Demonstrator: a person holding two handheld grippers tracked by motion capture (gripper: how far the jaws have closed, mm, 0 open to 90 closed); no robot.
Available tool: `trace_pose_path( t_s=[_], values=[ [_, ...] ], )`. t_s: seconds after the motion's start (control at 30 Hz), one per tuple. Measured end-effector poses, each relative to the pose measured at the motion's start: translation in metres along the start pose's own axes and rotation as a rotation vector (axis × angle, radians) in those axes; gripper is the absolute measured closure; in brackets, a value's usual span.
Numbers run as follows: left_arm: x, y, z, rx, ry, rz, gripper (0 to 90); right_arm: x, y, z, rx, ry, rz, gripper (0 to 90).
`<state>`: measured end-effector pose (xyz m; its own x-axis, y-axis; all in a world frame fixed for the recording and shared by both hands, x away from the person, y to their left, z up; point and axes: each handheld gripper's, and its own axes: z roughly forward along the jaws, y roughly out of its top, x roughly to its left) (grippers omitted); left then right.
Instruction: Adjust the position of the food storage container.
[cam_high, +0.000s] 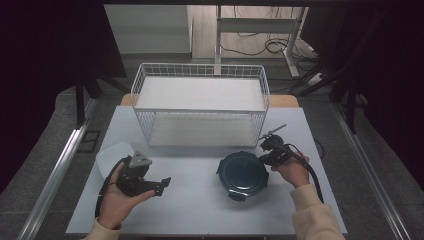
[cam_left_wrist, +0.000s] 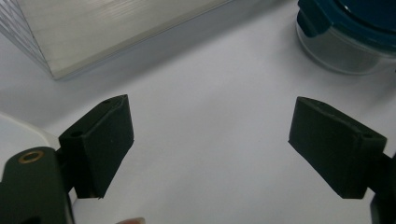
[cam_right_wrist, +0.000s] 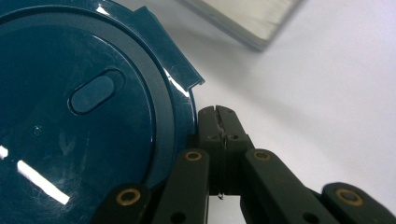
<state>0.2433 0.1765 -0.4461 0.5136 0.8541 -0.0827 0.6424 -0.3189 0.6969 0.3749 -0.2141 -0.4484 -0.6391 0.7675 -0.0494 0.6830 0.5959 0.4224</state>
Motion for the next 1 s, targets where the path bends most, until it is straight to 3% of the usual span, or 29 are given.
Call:
trace_pose_path(
  t_s=[0.3, 1.0],
  values=[
    [-0.001, -0.001, 0.001, 0.005, -0.001, 0.002, 13.9, 0.024, 0.011, 0.006, -0.003, 0.031, -0.057, 90.0],
    [-0.004, -0.001, 0.009, 0.031, -0.01, 0.011, 13.9, 0.058, 0.019, 0.01, -0.012, 0.056, -0.13, 90.0]
  ],
)
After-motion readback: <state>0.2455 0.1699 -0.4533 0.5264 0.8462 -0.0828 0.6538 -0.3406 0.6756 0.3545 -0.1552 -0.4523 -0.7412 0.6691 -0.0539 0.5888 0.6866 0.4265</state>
